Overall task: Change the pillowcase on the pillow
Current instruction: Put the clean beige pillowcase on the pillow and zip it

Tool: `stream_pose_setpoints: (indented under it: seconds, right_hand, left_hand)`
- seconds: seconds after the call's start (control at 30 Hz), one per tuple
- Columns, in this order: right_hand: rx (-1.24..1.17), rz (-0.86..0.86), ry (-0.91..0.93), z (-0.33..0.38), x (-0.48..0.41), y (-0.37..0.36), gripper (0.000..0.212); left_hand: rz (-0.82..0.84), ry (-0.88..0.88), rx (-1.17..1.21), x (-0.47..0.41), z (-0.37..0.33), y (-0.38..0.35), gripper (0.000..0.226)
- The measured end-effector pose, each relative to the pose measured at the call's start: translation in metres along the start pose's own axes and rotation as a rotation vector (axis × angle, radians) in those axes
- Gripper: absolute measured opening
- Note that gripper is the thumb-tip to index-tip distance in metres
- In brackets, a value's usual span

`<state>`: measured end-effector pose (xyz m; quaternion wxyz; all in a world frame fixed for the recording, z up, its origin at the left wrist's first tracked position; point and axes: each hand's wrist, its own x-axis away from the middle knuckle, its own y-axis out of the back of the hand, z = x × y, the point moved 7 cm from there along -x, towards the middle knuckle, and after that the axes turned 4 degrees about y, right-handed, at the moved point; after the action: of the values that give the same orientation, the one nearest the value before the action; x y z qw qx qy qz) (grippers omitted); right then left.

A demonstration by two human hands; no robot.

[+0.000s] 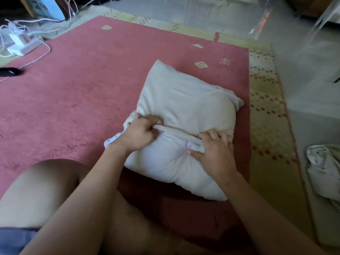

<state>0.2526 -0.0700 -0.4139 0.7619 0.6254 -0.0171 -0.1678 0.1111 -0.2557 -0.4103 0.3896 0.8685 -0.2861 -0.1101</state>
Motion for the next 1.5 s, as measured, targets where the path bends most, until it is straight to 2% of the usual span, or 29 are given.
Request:
stream_pose_setpoints:
  seconds: [0.13, 0.2, 0.23, 0.3, 0.4, 0.43, 0.47, 0.53, 0.63, 0.73, 0.83, 0.93, 1.03, 1.1, 1.17, 1.23, 1.3, 1.37, 1.43, 1.5]
  right_hand:
    - [0.15, -0.105, 0.1, 0.005, 0.002, -0.007, 0.045]
    - [0.166, -0.163, 0.154, 0.008, 0.005, -0.01, 0.029]
    - [0.163, -0.177, 0.171, 0.008, 0.005, -0.01, 0.028]
    - [0.124, -0.166, 0.187, 0.008, 0.005, -0.011, 0.028]
    - [0.036, -0.124, 0.126, -0.002, 0.002, -0.01, 0.027]
    - [-0.007, -0.126, 0.1, -0.005, 0.002, -0.007, 0.027]
    - [-0.038, -0.133, 0.081, -0.007, 0.003, -0.006, 0.027]
    - [-0.035, -0.126, 0.07, -0.007, 0.004, -0.006, 0.027]
    - [-0.006, -0.119, 0.067, -0.001, 0.001, -0.006, 0.02]
    - [0.042, -0.193, 0.112, 0.003, 0.0, 0.001, 0.013]
    - [0.077, -0.235, 0.15, 0.006, 0.003, 0.008, 0.006]
    - [0.15, -0.286, 0.112, -0.001, 0.007, 0.019, 0.018]
    - [0.216, -0.193, -0.076, -0.028, 0.009, 0.021, 0.031]
    - [0.219, -0.034, -0.255, -0.052, 0.015, 0.012, 0.037]
    - [0.092, 0.117, -0.382, -0.065, 0.023, 0.002, 0.043]
    - [-0.146, 0.194, -0.461, -0.067, 0.03, -0.001, 0.039]
    - [-0.273, 0.302, -0.481, -0.064, 0.034, -0.005, 0.039]
    - [-0.35, 0.343, -0.462, -0.062, 0.038, -0.007, 0.044]
    - [-0.462, 0.351, -0.458, -0.061, 0.043, -0.008, 0.048]
    - [-0.627, 0.368, -0.473, -0.059, 0.048, -0.013, 0.055]
  left_hand:
    - [0.073, -0.078, 0.085, 0.011, 0.001, 0.011, 0.031]
    - [0.043, -0.055, 0.105, 0.019, 0.001, 0.012, 0.043]
    - [0.021, -0.04, 0.11, 0.022, 0.003, 0.011, 0.046]
    - [-0.05, -0.052, 0.099, 0.027, 0.004, 0.011, 0.041]
    - [-0.247, 0.005, 0.051, 0.034, 0.008, 0.014, 0.018]
    - [-0.306, 0.068, 0.032, 0.037, 0.008, 0.013, 0.023]
    - [-0.353, 0.105, -0.01, 0.037, 0.006, 0.009, 0.031]
    - [-0.412, 0.039, -0.308, 0.035, -0.014, -0.007, 0.036]
    - [-0.364, -0.085, -0.616, 0.029, -0.044, -0.039, 0.028]
    - [-0.336, -0.186, -0.697, 0.033, -0.058, -0.061, 0.021]
    - [-0.35, -0.188, -0.684, 0.034, -0.061, -0.06, 0.021]
    - [-0.435, -0.103, -0.675, 0.036, -0.053, -0.041, 0.025]
    - [-0.537, 0.121, -0.626, 0.038, -0.031, -0.009, 0.028]
    - [-0.538, 0.144, -0.577, 0.038, -0.024, -0.004, 0.029]
    - [-0.512, 0.109, -0.523, 0.041, -0.021, -0.008, 0.028]
    - [-0.476, 0.143, -0.359, 0.047, -0.017, -0.006, 0.029]
    - [-0.454, 0.24, -0.229, 0.053, -0.006, 0.001, 0.03]
    - [-0.381, 0.264, -0.215, 0.056, -0.005, 0.002, 0.027]
    - [-0.288, 0.18, -0.28, 0.056, -0.013, -0.006, 0.03]
    - [-0.168, 0.107, -0.34, 0.062, -0.021, -0.027, 0.052]
